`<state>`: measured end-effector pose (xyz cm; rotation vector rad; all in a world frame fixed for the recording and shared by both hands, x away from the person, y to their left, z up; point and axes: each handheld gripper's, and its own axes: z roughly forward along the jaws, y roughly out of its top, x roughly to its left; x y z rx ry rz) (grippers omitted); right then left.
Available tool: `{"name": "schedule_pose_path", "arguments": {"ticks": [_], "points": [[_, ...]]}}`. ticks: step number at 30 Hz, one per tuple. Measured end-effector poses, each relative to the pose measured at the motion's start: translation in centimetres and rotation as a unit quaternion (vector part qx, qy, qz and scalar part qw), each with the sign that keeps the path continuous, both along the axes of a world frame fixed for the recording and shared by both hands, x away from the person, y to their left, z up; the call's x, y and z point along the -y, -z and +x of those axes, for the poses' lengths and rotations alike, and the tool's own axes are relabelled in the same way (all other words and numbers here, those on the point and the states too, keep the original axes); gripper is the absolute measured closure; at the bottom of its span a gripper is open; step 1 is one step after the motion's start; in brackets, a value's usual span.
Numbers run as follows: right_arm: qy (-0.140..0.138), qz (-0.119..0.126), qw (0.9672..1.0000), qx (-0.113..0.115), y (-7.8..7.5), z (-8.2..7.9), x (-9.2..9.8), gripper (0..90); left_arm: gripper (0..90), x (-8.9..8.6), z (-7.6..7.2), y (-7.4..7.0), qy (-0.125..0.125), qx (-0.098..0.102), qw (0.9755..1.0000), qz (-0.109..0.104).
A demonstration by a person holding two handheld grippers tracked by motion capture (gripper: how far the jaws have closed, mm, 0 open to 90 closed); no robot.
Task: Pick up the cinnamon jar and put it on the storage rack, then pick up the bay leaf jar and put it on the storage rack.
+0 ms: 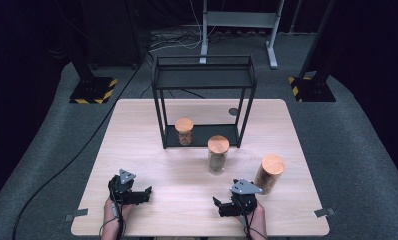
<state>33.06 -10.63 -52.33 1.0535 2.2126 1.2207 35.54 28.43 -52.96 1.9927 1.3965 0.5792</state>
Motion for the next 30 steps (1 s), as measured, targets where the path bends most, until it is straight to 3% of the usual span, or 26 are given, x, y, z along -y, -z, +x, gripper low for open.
{"name": "schedule_pose_path", "arguments": {"ticks": [30], "points": [[0.000,-0.003,1.0000,-0.001,0.01,0.02,-0.05,1.4,0.0,-0.01,-0.07,0.00,-0.003,0.000,1.0000,0.000]]}}
